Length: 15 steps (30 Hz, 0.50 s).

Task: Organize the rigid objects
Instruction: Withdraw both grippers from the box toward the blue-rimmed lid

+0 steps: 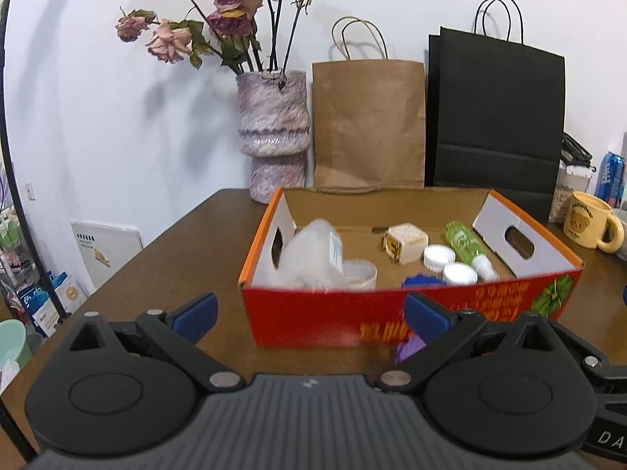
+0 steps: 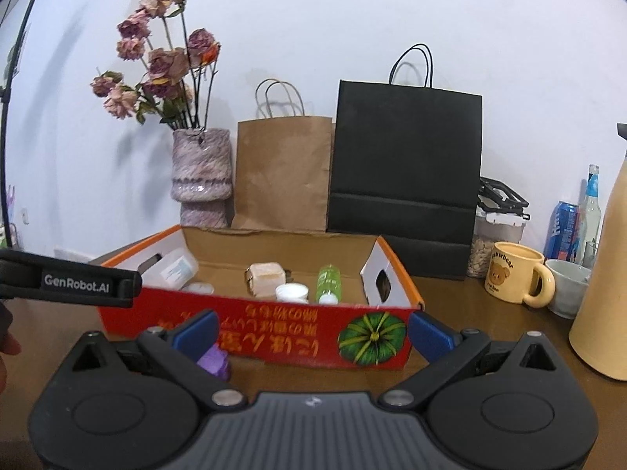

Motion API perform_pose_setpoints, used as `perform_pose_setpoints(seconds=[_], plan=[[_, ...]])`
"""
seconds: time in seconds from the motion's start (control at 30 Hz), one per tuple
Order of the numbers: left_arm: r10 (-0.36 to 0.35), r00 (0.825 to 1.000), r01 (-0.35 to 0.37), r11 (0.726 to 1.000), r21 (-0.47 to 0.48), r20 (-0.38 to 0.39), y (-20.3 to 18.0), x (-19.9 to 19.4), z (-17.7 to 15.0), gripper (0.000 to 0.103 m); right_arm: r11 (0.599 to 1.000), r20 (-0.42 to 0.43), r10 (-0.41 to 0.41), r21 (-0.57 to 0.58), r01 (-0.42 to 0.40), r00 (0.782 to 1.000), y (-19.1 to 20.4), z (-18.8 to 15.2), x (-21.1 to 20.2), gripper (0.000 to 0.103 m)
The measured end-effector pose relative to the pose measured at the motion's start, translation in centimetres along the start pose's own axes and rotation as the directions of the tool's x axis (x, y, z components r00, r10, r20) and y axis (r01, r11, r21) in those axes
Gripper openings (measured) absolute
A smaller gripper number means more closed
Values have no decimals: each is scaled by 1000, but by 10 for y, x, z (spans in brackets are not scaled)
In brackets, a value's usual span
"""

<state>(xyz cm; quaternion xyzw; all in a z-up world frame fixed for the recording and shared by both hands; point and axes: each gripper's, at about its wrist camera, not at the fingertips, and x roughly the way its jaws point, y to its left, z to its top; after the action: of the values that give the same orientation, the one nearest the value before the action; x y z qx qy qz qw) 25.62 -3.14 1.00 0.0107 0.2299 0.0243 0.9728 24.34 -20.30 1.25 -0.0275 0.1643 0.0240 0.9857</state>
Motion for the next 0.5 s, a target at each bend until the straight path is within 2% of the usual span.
perform_pose_setpoints(seconds=[0.5], plan=[[-17, 997, 18, 1000, 10, -69, 22, -31, -48, 103, 997, -119, 42, -60, -50, 992, 18, -35, -41, 103]])
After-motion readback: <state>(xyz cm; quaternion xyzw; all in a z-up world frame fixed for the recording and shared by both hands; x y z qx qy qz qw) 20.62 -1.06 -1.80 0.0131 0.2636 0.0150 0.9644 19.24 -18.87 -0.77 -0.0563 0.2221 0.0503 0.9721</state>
